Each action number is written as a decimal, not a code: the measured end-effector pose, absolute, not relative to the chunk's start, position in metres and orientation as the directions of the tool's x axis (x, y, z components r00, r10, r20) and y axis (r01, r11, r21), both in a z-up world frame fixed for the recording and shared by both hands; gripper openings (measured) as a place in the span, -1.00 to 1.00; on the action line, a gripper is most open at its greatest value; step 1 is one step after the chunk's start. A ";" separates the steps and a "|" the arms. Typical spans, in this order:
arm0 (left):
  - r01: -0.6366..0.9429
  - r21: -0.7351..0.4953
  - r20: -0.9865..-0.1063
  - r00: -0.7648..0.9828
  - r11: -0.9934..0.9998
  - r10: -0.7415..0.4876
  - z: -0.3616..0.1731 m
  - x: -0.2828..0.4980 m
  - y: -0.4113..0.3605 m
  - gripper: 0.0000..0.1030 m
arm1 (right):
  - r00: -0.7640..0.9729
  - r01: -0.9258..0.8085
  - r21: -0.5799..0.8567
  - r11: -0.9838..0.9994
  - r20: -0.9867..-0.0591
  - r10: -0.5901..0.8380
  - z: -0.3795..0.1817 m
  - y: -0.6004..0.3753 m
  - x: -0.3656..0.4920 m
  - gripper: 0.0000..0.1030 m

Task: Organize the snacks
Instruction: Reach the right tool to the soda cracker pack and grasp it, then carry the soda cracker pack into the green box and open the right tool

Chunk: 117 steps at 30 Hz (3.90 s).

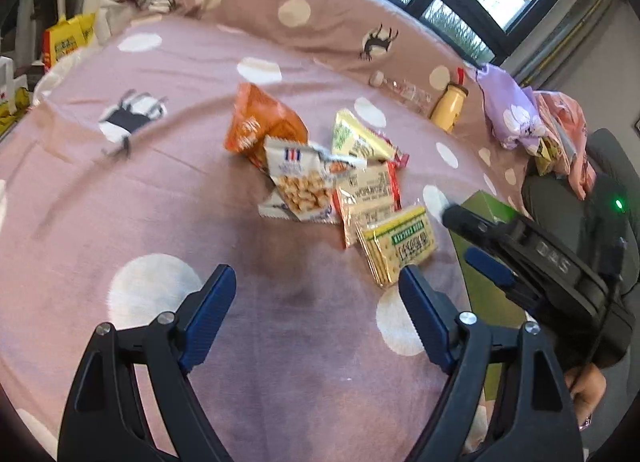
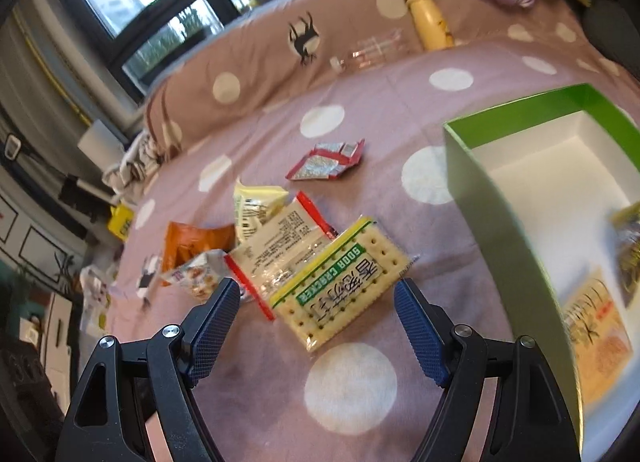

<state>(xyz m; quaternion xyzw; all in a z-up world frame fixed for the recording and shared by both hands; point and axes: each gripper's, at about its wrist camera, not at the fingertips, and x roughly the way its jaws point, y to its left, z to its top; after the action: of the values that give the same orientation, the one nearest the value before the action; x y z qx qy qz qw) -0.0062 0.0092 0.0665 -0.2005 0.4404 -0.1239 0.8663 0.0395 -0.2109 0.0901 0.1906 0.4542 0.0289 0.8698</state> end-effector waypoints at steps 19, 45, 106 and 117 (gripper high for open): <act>0.032 -0.520 -0.738 0.487 0.854 -0.467 0.044 0.028 -0.019 0.28 | 0.495 0.082 0.414 0.907 -0.806 0.323 0.048 -0.224 0.103 0.54; 0.002 -0.472 -0.806 0.403 0.882 -0.433 0.032 0.010 -0.016 0.06 | 0.364 0.094 0.451 0.887 -0.845 0.391 0.041 -0.178 0.042 0.40; 0.594 -0.231 -0.646 0.500 0.771 -0.578 0.126 -0.004 -0.226 -0.36 | 0.748 0.443 0.577 0.686 -0.660 0.073 0.123 -0.377 -0.058 0.40; 0.607 -0.246 -0.716 0.412 0.756 -0.564 0.099 0.005 -0.257 -0.35 | 0.655 0.573 0.527 0.627 -0.755 0.036 0.098 -0.398 -0.061 0.40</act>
<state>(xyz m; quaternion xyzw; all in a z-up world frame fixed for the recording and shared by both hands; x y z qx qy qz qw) 0.0048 -0.2570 0.0986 0.0257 0.4153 -0.3486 0.8399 -0.0605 -0.3978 0.0979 0.3991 0.3816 -0.1644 0.8174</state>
